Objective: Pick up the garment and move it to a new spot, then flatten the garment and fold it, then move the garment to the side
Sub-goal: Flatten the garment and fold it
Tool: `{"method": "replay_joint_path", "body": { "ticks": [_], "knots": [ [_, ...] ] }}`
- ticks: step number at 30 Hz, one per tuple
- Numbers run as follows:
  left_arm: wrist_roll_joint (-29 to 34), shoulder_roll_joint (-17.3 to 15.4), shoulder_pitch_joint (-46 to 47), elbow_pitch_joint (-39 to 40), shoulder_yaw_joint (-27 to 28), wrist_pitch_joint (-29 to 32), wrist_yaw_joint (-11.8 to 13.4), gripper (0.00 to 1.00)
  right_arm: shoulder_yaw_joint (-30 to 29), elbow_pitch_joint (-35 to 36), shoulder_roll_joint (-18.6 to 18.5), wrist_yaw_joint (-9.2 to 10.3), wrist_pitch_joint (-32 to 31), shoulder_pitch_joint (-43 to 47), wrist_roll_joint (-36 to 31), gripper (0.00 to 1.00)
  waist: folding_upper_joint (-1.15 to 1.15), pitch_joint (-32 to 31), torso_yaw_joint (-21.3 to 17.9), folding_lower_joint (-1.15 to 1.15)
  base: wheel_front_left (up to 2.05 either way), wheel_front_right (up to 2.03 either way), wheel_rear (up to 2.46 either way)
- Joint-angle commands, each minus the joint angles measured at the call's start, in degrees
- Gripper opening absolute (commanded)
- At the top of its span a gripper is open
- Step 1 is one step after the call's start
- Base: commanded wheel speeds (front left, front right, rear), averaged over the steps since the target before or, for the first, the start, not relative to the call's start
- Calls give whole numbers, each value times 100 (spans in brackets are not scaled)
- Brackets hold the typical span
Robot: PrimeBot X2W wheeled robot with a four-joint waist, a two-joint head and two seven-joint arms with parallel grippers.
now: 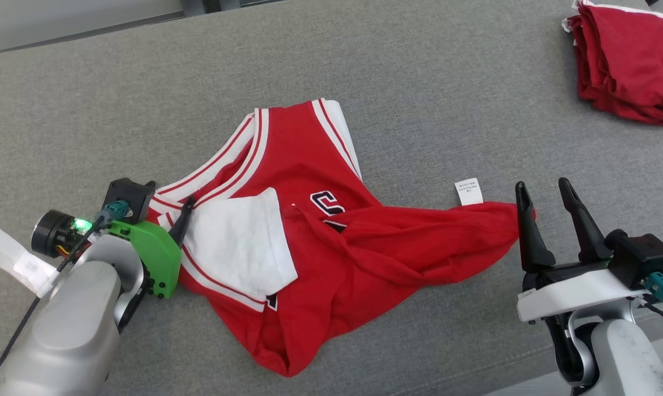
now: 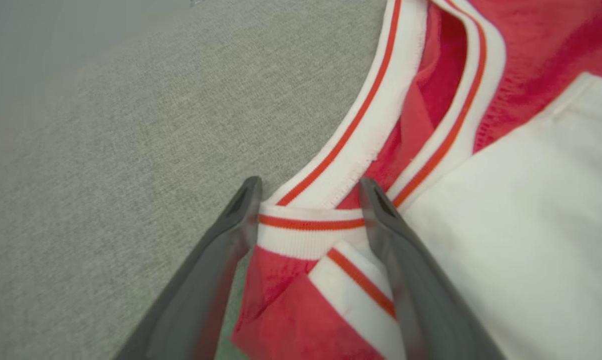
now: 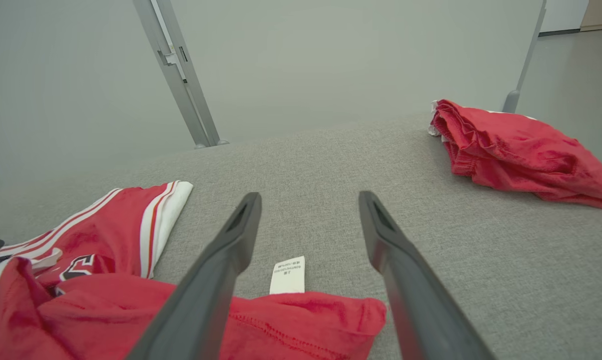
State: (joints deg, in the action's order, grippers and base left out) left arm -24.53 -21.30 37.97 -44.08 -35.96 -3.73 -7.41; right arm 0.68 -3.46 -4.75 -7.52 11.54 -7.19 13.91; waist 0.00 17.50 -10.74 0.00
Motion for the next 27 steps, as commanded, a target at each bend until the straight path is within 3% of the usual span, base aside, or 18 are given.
{"method": "replay_joint_path", "body": {
  "ticks": [1, 2, 3, 4, 5, 11, 15, 20, 21, 22, 27],
  "knots": [
    [-116, -68, 16, -134, -129, 184, -9, 100, -25, -25, -27, 7, 40, -40, 9, 100, 0, -10, -27, 0, 0, 0, 0],
    [-198, -83, -1, -177, -248, 257, -9, 100, -30, -38, -36, 7, 32, -34, 9, 100, 0, -29, -30, 0, 0, 0, 0],
    [-307, -94, -3, -202, -325, 300, -10, 48, -37, -41, -45, 7, 33, -21, 8, 100, 0, -43, -31, 0, 0, 0, 0],
    [-353, -98, 6, -207, -393, 305, -10, 33, -52, -44, -52, 7, 35, -9, 8, 100, 0, -54, -26, 0, 0, 0, 0],
    [-422, -100, 28, -192, -491, 301, -10, 0, -66, -43, -57, 7, 36, 7, 8, 100, 0, -70, -18, 0, 0, 0, 0],
    [-655, -222, 314, -263, -480, -141, 17, 0, -151, 15, -87, 7, -5, 73, -41, 100, 0, -187, 112, 0, 0, 0, 0],
    [-802, -288, 419, -466, -163, -637, 292, 0, -190, 56, -106, 7, -31, 85, -64, 100, 0, -275, 201, 0, 0, 0, 0],
    [-878, -317, 321, -680, -55, -850, 407, 0, -246, 62, -108, 7, -67, 123, -80, 100, 0, -347, 299, 0, 0, 0, 0],
    [-844, -294, 310, -674, -58, -921, 416, 64, -234, 52, -102, 7, -68, 133, -74, 100, 0, -356, 322, 0, 0, 0, 0],
    [-824, -247, 293, -652, -50, -978, 454, 100, -230, 43, -95, 7, -66, 142, -75, 100, 0, -370, 344, 0, 0, 0, 0],
    [-715, -68, 270, -320, 39, -1132, 579, 100, -225, 31, -73, 7, -62, 206, -86, 100, 0, -407, 432, 0, 0, 0, 0]
  ]
}}
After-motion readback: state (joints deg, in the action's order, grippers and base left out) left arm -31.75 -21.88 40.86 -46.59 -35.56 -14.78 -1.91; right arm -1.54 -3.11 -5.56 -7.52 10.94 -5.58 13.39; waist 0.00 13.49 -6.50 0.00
